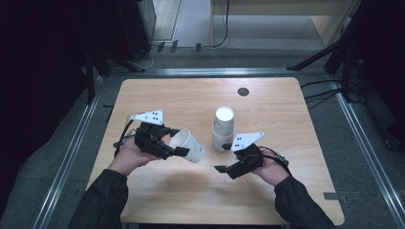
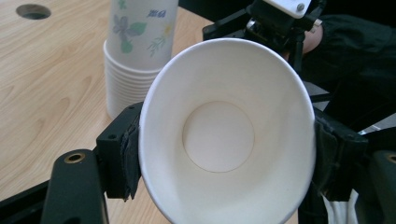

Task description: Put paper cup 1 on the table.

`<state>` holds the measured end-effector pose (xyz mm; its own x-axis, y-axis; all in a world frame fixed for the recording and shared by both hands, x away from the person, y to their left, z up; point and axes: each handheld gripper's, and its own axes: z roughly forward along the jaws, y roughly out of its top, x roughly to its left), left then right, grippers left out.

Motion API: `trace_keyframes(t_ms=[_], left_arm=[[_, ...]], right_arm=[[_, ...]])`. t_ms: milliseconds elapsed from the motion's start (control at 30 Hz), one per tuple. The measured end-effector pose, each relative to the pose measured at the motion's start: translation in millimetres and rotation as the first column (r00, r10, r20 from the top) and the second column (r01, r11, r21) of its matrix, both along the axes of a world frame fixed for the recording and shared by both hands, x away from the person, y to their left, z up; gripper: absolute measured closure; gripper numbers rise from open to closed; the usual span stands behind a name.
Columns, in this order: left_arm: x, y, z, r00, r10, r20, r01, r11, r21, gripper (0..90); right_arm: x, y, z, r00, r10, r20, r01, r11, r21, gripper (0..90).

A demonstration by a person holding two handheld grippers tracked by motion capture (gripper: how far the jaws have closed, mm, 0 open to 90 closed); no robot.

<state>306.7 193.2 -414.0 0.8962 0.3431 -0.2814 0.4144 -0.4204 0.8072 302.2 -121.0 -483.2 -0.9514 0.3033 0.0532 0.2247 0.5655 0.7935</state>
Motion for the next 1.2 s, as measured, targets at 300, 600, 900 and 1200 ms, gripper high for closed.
trace_keyframes(t_ms=[300,600,900,1200], left_arm=[[7.3,13.2,-7.3,0.9994,0.034,0.005,-0.034,0.9971,0.068,24.8],[17.6,31.0,-14.2,0.9944,0.106,-0.003,-0.104,0.9845,0.141,24.7],[27.4,50.0,-18.2,0.9809,0.195,-0.005,-0.189,0.9599,0.207,24.7],[34.0,68.4,-16.2,0.9591,0.283,0.002,-0.273,0.9249,0.264,24.7]], right_arm=[[0.5,-4.7,-1.5,0.9991,-0.043,0.003,0.043,0.9982,-0.041,21.3],[3.6,-8.2,-3.0,0.9982,-0.053,-0.028,0.053,0.9985,-0.014,21.3],[4.2,-7.2,-4.9,0.9979,-0.054,-0.036,0.053,0.9983,-0.025,21.3],[2.3,-6.1,-2.5,0.9980,-0.044,-0.046,0.044,0.9990,0.000,21.3]])
